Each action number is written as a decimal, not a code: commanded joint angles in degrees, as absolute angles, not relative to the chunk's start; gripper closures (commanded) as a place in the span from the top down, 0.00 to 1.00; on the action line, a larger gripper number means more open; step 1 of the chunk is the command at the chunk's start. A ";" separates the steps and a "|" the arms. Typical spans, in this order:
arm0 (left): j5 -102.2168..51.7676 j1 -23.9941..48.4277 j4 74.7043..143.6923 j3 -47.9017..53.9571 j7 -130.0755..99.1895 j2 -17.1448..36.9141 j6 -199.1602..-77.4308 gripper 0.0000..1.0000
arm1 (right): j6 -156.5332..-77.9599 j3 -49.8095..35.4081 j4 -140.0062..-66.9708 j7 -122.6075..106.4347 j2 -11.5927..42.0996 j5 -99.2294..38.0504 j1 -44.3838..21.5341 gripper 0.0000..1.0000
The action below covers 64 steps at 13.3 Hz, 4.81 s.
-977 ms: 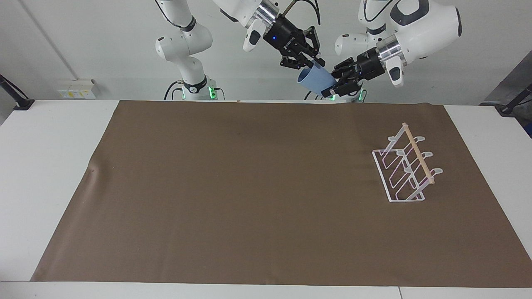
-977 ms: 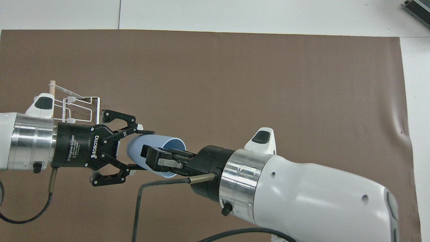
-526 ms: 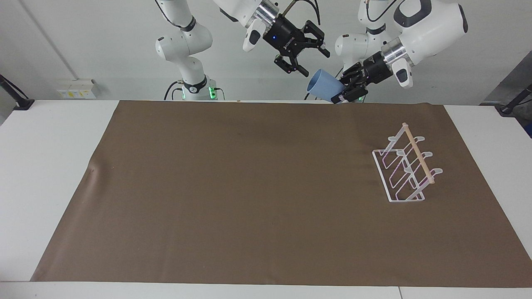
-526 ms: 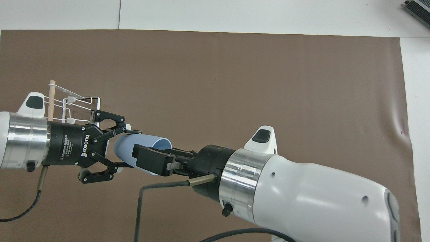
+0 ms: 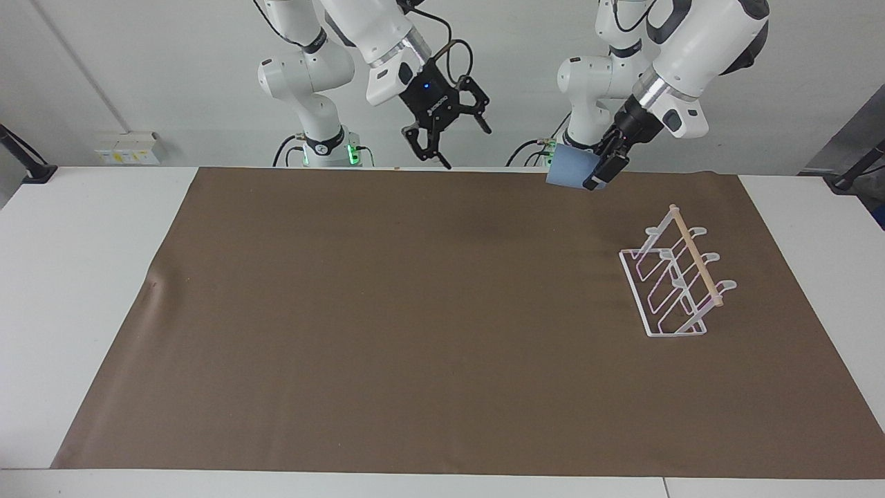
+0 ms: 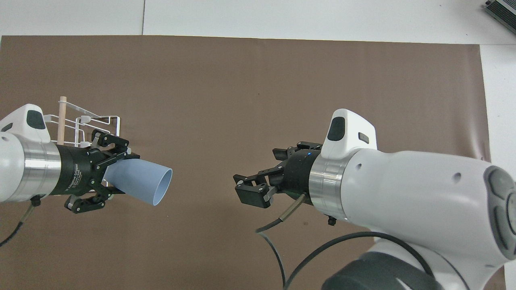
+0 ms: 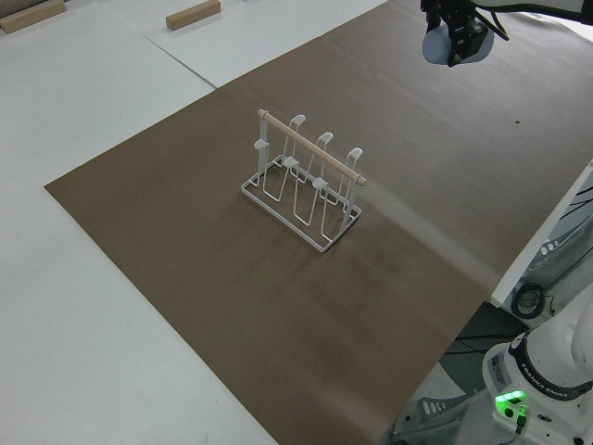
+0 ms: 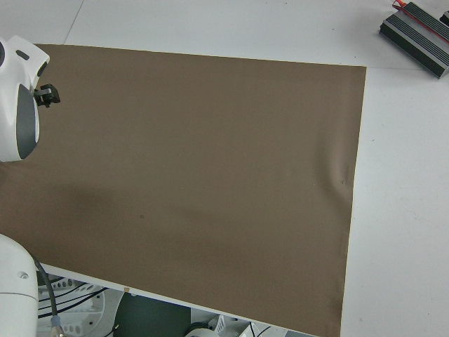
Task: Hang cup on cup holder
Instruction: 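Open the right gripper and withdraw while the left gripper lifts the cup, then lower the cup onto the rack peg with the left gripper, then open the left gripper and draw it back from the hung cup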
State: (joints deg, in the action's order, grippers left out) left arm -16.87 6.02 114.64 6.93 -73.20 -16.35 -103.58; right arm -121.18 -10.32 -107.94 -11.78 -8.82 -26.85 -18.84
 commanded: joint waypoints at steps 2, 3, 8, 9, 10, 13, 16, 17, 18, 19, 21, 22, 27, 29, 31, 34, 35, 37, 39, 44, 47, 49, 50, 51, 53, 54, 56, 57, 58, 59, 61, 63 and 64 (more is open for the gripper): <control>-5.30 6.42 113.38 7.21 -73.92 -14.86 -108.18 0.00 | -109.72 -10.72 -107.67 -12.23 -10.45 -11.81 -17.23 1.00; -2.14 6.42 113.20 7.21 -73.83 -14.51 -109.76 0.00 | -106.99 -10.29 -107.49 -9.69 -10.63 -9.86 -16.44 1.00; 12.64 6.51 113.55 7.73 -73.92 -14.41 -114.16 0.00 | -97.48 -10.20 -104.86 0.17 -11.07 -5.20 -8.80 1.00; 15.09 6.16 113.55 7.73 -73.92 -13.89 -115.82 0.00 | -96.34 -10.20 -104.85 0.26 -11.25 -3.10 -7.66 1.00; 17.55 5.89 113.64 7.73 -73.92 -13.71 -117.32 0.00 | -95.11 -10.20 -104.85 0.35 -11.25 -0.99 -6.69 1.00; 28.69 6.06 113.29 7.73 -73.83 -10.04 -119.53 0.00 | -92.12 -10.20 -104.85 2.02 -11.69 0.35 -2.48 1.00; 35.13 5.80 113.37 7.65 -73.83 -7.65 -120.85 0.00 | -91.06 -10.37 -105.20 2.37 -12.04 0.09 1.05 1.00; 37.59 5.89 113.47 7.73 -73.92 -7.04 -120.94 0.00 | -91.14 -10.28 -105.38 2.37 -12.04 -0.35 1.14 1.00; 38.31 5.71 113.47 7.65 -74.00 -6.16 -121.29 0.00 | -91.14 -10.28 -105.47 2.37 -12.04 -0.44 1.32 1.00; 40.06 5.54 113.47 7.56 -74.18 -5.20 -121.29 0.00 | -91.32 -10.28 -105.82 2.29 -12.13 -0.61 1.75 1.00; 44.11 5.19 114.25 7.56 -78.19 -3.78 -121.46 0.00 | -91.49 -10.11 -106.00 1.94 -12.30 -0.88 3.16 1.00; 46.04 5.19 115.21 7.56 -80.31 -3.61 -122.42 0.00 | -91.58 -10.11 -106.00 2.02 -12.30 -0.88 3.16 1.00; 53.24 4.31 116.19 7.56 -85.93 -2.64 -124.54 0.00 | -91.58 -10.11 -106.08 2.11 -12.30 -1.32 3.16 1.00; 55.37 4.39 117.15 7.56 -87.79 -2.64 -124.63 0.00 | -91.58 -10.11 -106.08 2.20 -12.30 -1.32 3.16 1.00; 57.21 4.74 118.03 7.65 -92.79 -2.46 -125.41 0.00 | -91.58 -10.11 -106.08 2.28 -12.30 -1.41 3.16 1.00; 57.22 5.19 119.18 7.65 -94.21 -2.55 -125.42 0.00 | -91.58 -10.11 -106.08 8.41 -12.30 -1.32 2.99 1.00; 57.22 5.36 119.27 7.65 -94.31 -2.55 -125.51 0.00 | -91.58 -10.11 -106.08 9.74 -12.30 -1.32 2.81 1.00; 57.91 5.45 120.32 7.65 -94.74 -2.55 -125.60 0.00 | -91.32 -10.11 -106.00 10.11 -12.22 -1.32 3.16 1.00; 58.97 5.45 120.85 7.65 -96.58 -2.55 -125.77 0.00 | -91.23 -10.02 -105.65 10.11 -12.13 -1.32 3.69 1.00; 59.77 5.45 121.90 7.65 -97.82 -2.55 -127.09 0.00 | -90.97 -10.02 -103.63 8.79 -11.08 -0.79 4.31 1.00; 59.77 5.36 122.69 7.65 -97.91 -2.64 -127.88 0.00 | -90.97 -9.58 -103.36 3.27 -10.81 -0.09 6.14 1.00; 59.85 5.36 122.78 7.65 -97.82 -2.64 -128.06 0.14 | -91.05 -9.49 -103.36 -0.86 -10.72 -0.61 9.30 1.00; 59.85 5.36 122.78 7.65 -97.82 -2.64 -128.06 0.37 | -90.97 -9.49 -103.53 -1.75 -10.72 -0.96 10.45 1.00; 59.85 5.36 122.78 7.65 -97.65 -2.64 -128.06 0.64 | -90.97 -9.49 -103.97 -1.76 -10.90 -1.14 10.55 1.00; 59.85 5.36 122.96 7.65 -97.47 -2.64 -127.97 1.00 | -91.05 -9.49 -104.94 -1.76 -11.34 -1.23 10.55 1.00; 59.85 5.36 122.87 7.65 -97.47 -2.64 -128.06 1.00 | -91.14 -9.49 -105.12 -1.84 -11.34 -1.23 10.63 1.00; 59.85 5.10 122.52 7.65 -97.21 -2.55 -128.23 1.00 | -91.41 -9.40 -105.55 -1.93 -11.51 -1.23 10.72 1.00; 59.85 5.01 122.17 7.65 -97.12 -2.46 -128.32 1.00 | -91.58 -9.40 -105.99 -1.93 -11.69 -1.23 10.64 1.00; 59.77 4.92 121.47 7.73 -96.60 -2.20 -128.41 1.00 | -91.76 -9.40 -106.08 -1.93 -11.69 -1.23 10.63 1.00; 59.68 4.83 120.07 7.73 -95.20 -1.15 -128.58 1.00 | -91.67 -9.40 -106.08 -1.85 -11.78 -1.23 10.63 1.00; 57.93 4.92 116.74 7.91 -92.91 0.61 -128.67 1.00 | -91.93 -9.40 -106.08 -1.93 -11.78 -1.23 10.64 1.00; 53.02 5.27 115.40 7.91 -91.68 1.40 -129.98 1.00 | -91.06 -9.40 -106.17 -1.85 -11.86 -1.23 10.63 1.00; 49.87 5.36 114.62 7.91 -90.54 1.49 -130.25 1.00 | -91.05 -9.23 -106.52 -2.02 -12.04 -1.23 10.81 1.00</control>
State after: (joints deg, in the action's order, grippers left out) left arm 53.97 5.01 117.22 8.16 -93.11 -0.20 -129.22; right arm -91.92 -9.10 -105.23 -0.81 -10.83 -0.73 10.01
